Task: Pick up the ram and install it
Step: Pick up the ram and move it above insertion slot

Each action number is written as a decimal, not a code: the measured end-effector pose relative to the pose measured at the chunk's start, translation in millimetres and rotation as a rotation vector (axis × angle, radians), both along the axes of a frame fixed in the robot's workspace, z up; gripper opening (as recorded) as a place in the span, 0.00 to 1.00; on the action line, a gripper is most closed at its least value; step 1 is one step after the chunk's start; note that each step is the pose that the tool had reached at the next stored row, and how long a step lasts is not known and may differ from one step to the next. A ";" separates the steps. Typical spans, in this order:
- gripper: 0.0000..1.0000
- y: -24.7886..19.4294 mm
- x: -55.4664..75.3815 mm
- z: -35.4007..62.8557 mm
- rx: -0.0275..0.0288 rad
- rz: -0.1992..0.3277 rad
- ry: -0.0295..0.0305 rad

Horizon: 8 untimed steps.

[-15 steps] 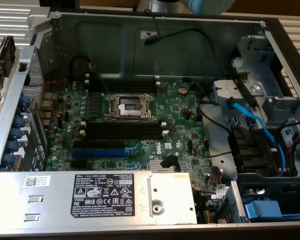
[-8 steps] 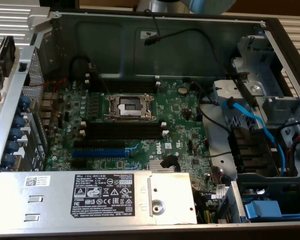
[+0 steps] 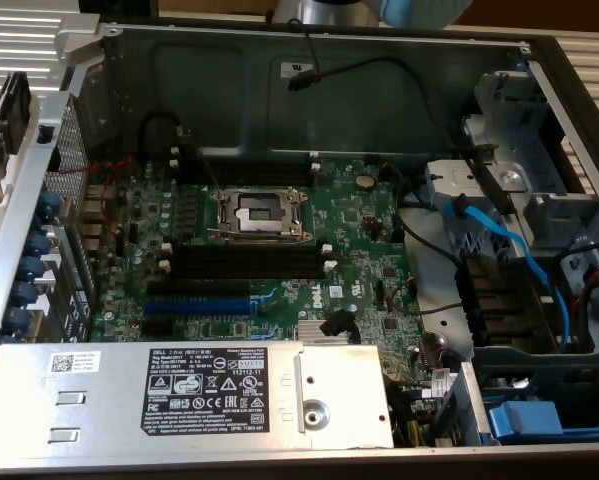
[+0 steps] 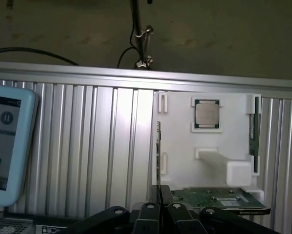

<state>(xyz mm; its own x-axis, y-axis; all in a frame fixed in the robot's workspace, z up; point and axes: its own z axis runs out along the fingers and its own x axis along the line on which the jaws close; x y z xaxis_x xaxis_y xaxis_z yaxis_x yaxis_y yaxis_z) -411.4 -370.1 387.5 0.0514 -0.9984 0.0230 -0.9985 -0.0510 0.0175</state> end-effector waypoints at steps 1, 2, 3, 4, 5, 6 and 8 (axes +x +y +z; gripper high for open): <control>0.12 -0.3 3.5 1.8 0.0000 0.000 0.0015; 0.12 -0.5 6.7 3.2 0.0001 0.000 0.0033; 0.12 -0.8 9.7 4.6 0.0002 0.000 0.0059; 0.12 -1.0 12.2 5.6 0.0004 0.000 0.0090; 0.12 -1.2 14.5 6.2 0.0006 0.000 0.0130; 0.12 -1.4 16.4 6.5 0.0008 0.000 0.0182; 0.12 -1.8 19.9 6.9 0.0013 0.000 0.0323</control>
